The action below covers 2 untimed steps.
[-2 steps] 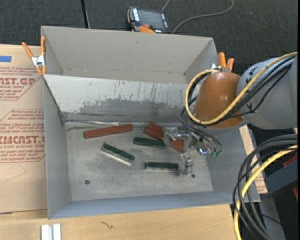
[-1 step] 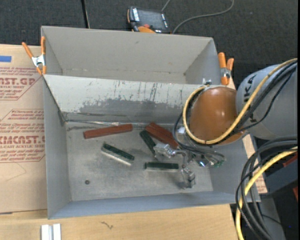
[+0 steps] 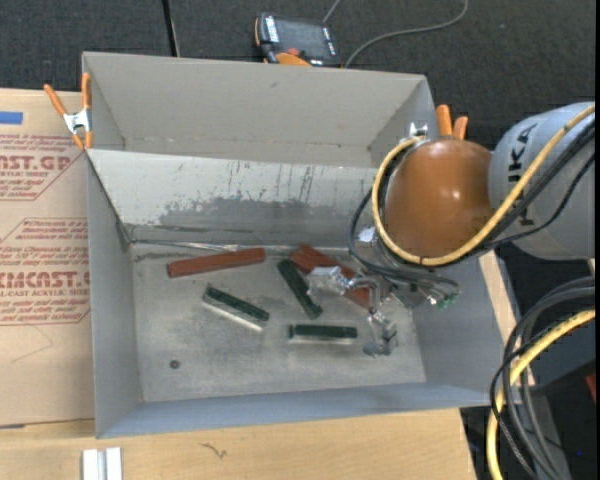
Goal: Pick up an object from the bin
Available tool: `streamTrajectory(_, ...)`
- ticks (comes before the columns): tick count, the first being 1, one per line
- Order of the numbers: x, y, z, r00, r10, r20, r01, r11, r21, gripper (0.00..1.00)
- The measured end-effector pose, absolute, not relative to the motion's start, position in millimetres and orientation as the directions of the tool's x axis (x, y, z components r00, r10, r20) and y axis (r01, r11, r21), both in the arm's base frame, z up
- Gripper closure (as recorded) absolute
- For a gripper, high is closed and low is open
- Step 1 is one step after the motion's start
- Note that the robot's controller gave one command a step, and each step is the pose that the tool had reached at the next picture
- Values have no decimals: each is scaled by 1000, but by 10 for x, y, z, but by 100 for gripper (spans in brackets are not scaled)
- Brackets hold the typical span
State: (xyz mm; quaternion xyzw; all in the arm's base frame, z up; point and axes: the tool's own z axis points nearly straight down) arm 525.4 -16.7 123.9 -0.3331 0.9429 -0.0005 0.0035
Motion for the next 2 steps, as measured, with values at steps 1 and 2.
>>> streamTrajectory(1,5283,-162,680,-732,-681,-4,-681,732,2,0)
streamTrajectory(2,5293,-169,714,-733,-681,-4,-681,733,-1,100)
